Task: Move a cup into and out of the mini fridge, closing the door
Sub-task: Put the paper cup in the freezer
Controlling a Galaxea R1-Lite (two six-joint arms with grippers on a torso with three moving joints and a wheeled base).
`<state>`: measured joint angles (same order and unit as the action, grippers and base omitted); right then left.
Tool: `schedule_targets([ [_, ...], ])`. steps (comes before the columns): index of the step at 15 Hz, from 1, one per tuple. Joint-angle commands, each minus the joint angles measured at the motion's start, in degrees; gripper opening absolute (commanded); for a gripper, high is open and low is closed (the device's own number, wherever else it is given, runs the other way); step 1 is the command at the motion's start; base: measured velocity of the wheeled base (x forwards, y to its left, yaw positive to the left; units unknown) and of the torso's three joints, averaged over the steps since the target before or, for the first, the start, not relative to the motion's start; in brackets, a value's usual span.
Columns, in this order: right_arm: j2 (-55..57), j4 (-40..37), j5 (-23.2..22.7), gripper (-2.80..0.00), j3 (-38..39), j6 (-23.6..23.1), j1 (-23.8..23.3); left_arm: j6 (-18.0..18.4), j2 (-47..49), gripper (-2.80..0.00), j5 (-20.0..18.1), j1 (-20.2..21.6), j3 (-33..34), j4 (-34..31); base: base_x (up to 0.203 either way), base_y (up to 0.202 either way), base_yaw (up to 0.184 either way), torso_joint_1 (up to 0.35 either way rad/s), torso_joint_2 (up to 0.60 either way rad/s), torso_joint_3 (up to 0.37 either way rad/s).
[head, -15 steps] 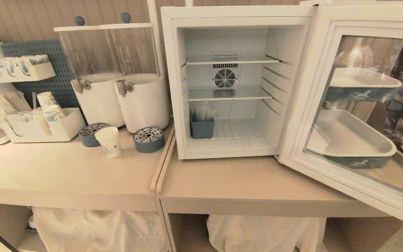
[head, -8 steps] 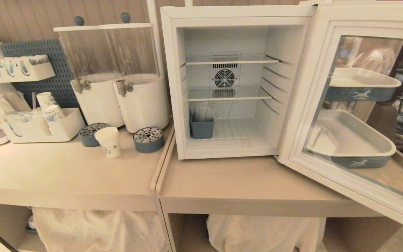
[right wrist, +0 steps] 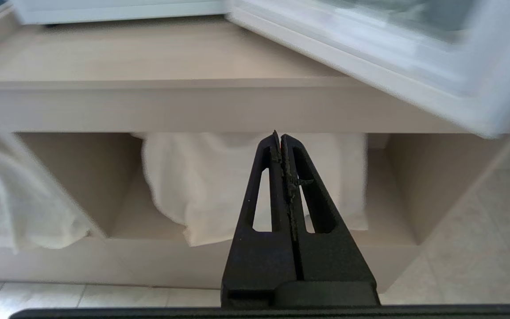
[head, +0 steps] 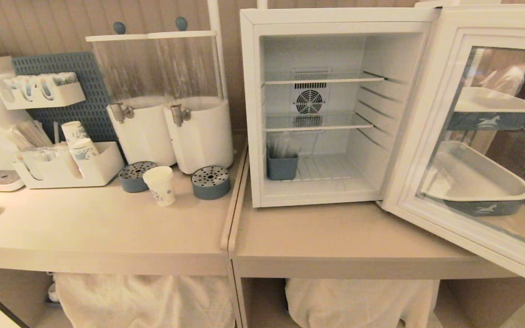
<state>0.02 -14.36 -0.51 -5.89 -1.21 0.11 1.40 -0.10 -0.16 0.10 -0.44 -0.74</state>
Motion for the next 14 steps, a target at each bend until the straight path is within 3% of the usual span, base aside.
schedule_targets([
  [1,0.1,-0.1,0.0,-2.8,0.0,0.0,0.0,0.0,0.0,-2.8,0.0,0.0,0.1,0.0,0.0,0.182,0.005,-0.002,0.0,0.007],
  [14,0.1,-0.1,0.0,-2.8,0.0,0.0,0.0,-0.2,0.0,-2.8,0.2,0.0,0.0,0.0,0.0,0.192,0.0,0.002,0.0,0.002],
])
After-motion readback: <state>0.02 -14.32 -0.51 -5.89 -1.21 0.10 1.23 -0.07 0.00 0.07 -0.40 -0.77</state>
